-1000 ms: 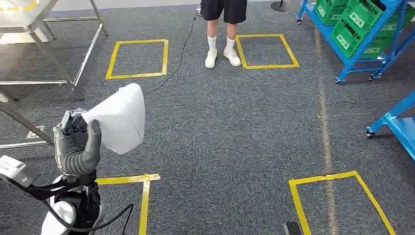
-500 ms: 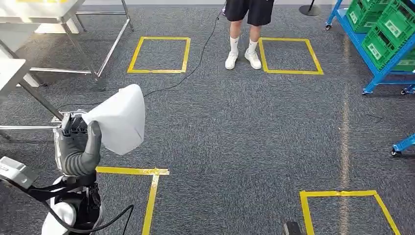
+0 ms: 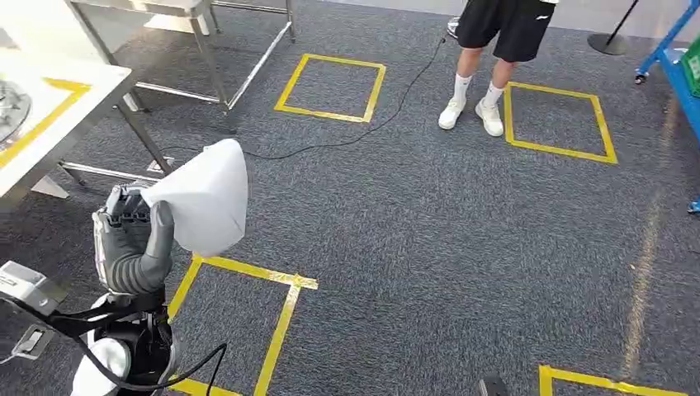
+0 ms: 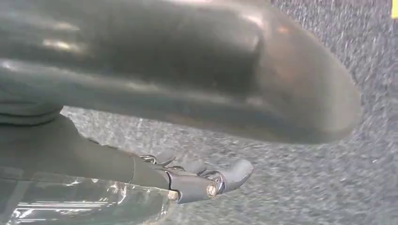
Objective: Take the parts from the cabinet and place them on the table.
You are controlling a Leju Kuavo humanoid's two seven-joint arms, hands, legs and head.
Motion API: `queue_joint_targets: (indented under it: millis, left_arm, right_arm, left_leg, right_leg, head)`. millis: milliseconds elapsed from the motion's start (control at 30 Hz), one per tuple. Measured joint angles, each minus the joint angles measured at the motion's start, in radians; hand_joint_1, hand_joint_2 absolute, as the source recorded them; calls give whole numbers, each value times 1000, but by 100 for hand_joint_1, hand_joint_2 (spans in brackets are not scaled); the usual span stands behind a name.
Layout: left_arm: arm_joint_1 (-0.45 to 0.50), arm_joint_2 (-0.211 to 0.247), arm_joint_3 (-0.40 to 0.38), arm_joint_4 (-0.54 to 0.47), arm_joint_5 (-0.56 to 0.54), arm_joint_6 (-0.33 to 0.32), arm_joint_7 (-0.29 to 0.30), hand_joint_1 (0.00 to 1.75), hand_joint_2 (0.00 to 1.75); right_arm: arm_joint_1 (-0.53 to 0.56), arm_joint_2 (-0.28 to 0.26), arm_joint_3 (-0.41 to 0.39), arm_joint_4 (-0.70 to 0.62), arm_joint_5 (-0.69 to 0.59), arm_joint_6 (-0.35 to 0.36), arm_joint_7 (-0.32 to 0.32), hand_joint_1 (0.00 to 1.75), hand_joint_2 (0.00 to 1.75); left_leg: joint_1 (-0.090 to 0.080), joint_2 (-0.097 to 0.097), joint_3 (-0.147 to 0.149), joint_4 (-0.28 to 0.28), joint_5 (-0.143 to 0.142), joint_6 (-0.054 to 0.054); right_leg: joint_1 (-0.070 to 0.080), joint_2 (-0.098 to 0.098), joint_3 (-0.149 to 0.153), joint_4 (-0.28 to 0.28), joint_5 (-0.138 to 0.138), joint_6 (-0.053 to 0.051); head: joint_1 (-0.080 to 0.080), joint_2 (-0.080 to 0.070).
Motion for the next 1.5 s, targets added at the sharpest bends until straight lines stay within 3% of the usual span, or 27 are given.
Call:
queue_joint_targets:
  millis: [33,133,167,233,333,367,400,467,500,533,667,700,733,767,867,1000,1067,1100,1133,1200,1233,1267,1300,1367,1400,1433,1500]
  left_arm:
    - [-2,0,0,0,0,0,0,175,175]
    - [3,0,0,0,0,0,1,175,175]
    - [4,1,0,0,0,1,1,175,175]
    - [1,3,0,-2,0,4,1,175,175]
    - [2,3,-1,-2,0,5,1,175,175]
    - [3,5,-1,-2,0,5,1,175,175]
    - [4,5,-1,-2,0,6,1,175,175]
    - [3,6,0,-2,0,5,1,175,175]
    - [3,6,0,-3,0,5,1,175,175]
    - [2,6,0,-3,0,5,1,175,175]
    - [2,7,0,-4,0,5,1,175,175]
    - [3,6,0,-7,0,5,1,175,175]
    - [-1,5,0,-9,0,5,-1,175,175]
    - [-6,5,0,-8,0,4,0,175,175]
    - [-3,5,-1,-7,0,4,1,175,175]
    - [-3,5,-1,-7,0,4,1,175,175]
    - [-2,5,-2,-7,0,4,1,175,175]
    - [-3,5,-3,-7,0,5,1,175,175]
    - [-4,5,-5,-7,-2,6,2,175,175]
    - [-2,6,-6,-7,-8,10,2,175,175]
    - [-1,6,-6,-7,-8,12,3,175,175]
    - [-5,7,-6,-8,-8,15,3,175,175]
    - [-8,7,-6,-8,-9,14,3,175,175]
    - [-7,8,-9,-7,-9,14,3,175,175]
    - [-6,8,-10,-7,-9,15,3,175,175]
    - [-6,8,-11,-7,-9,15,3,175,175]
    - [-7,10,-11,-7,-9,16,3,175,175]
  right_arm:
    - [1,0,0,0,0,0,0,0,0]
    - [-1,0,0,0,0,0,1,0,0]
    - [-5,2,0,-1,0,0,1,0,0]
    - [-8,0,0,-2,0,0,0,0,0]
    - [-1,0,0,-1,0,0,0,0,0]
    - [-1,0,0,-1,0,0,0,0,0]
    - [-2,0,0,-1,0,0,0,0,0]
    - [-5,0,0,-1,0,0,0,0,0]
    - [-5,1,0,-2,0,0,0,0,0]
    - [-5,1,0,-2,0,0,0,0,0]
    - [-7,3,0,-2,1,0,0,0,0]
    - [-7,3,0,-6,1,0,0,0,0]
    - [-9,2,0,-6,1,0,0,0,0]
    - [-10,2,1,-6,2,0,0,0,0]
    - [-2,-1,1,-5,2,0,0,0,0]
    - [-2,-1,1,-5,2,0,0,0,0]
    - [1,-1,1,-5,2,0,0,0,0]
    - [-3,-1,1,-5,3,0,0,0,0]
    - [-5,-3,3,-5,3,0,2,0,0]
    - [-8,-2,6,-5,3,-3,3,0,0]
    - [-10,0,8,-7,3,-3,3,0,0]
    - [-11,-2,8,-7,3,-4,3,0,0]
    - [-10,-2,8,-6,3,-4,3,0,0]
    - [-4,-4,9,-6,2,-5,3,0,0]
    - [-3,-5,10,-6,2,-6,3,0,0]
    - [-3,-5,10,-6,2,-8,3,0,0]
    - [-5,-4,10,-6,2,-8,3,0,0]
  left_leg:
    - [-6,-13,-9,19,-7,-10]
    - [4,-36,-16,9,1,-27]
    - [5,-41,-20,11,-2,-33]
    - [0,65,-53,85,-48,-38]
    - [5,95,-171,323,-146,-42]
    - [5,95,-185,348,-144,-43]
    - [5,95,-172,319,-120,-41]
    - [3,110,-82,146,-36,-35]
    - [-1,149,-27,50,-2,-28]
    - [-16,183,-16,29,-22,-22]
    - [-20,137,-19,13,-11,-6]
    - [-6,124,2,-5,0,1]
    - [-7,115,6,-12,3,6]
    - [-7,104,5,-12,6,10]
    - [-7,60,3,-10,6,10]
    - [-7,59,3,-10,6,10]
    - [-7,39,4,-10,6,10]
    - [-5,14,6,-6,3,6]
    - [-9,-18,-5,15,-8,-12]
    - [-4,-32,-12,14,-6,-18]
    - [-3,-12,-18,21,-14,-22]
    - [-8,48,-31,54,-37,-27]
    - [-6,78,-59,117,-73,-31]
    - [-4,94,-145,296,-150,-33]
    - [-3,95,-174,350,-161,-33]
    - [-3,95,-176,351,-151,-32]
    - [-5,103,-108,217,-75,-25]
  right_leg:
    - [3,18,7,-24,10,-12]
    - [15,-12,9,-19,12,-34]
    - [8,-23,11,-25,16,-42]
    - [10,-40,16,-27,13,-56]
    - [21,-74,17,-26,8,-63]
    - [22,-86,17,-26,7,-64]
    - [24,-97,19,-26,6,-66]
    - [26,-116,25,-26,1,-66]
    - [28,-124,30,-26,-1,-65]
    - [34,-132,31,-28,-3,-61]
    - [35,-172,42,-36,-7,-43]
    - [33,-163,36,-36,-15,-38]
    - [31,-111,27,1,-36,-42]
    - [29,-81,-6,71,-66,-49]
    - [27,-56,-121,281,-124,-49]
    - [27,-56,-122,282,-124,-49]
    - [26,-55,-120,260,-101,-39]
    - [20,-46,-61,114,-30,-19]
    - [12,-6,0,-23,22,-28]
    - [21,-24,1,-20,23,-42]
    - [13,-34,2,-23,26,-50]
    - [15,-39,4,-23,23,-58]
    - [19,-47,5,-23,21,-65]
    - [25,-70,5,-23,18,-69]
    - [27,-82,4,-23,18,-70]
    - [28,-91,5,-23,17,-71]
    - [33,-112,10,-23,14,-73]
  head:
    - [3,0]
    - [3,0]
    - [1,0]
    - [-6,0]
    - [-7,0]
    - [-7,0]
    - [-7,0]
    - [-7,0]
    - [-8,0]
    - [-6,0]
    - [-7,0]
    - [-6,0]
    - [-2,0]
    - [-2,0]
    - [4,0]
    - [4,0]
    - [3,0]
    - [4,0]
    - [4,0]
    - [3,0]
    - [3,0]
    - [0,0]
    - [-6,0]
    - [-6,0]
    - [-6,0]
    - [-6,0]
    - [-7,0]
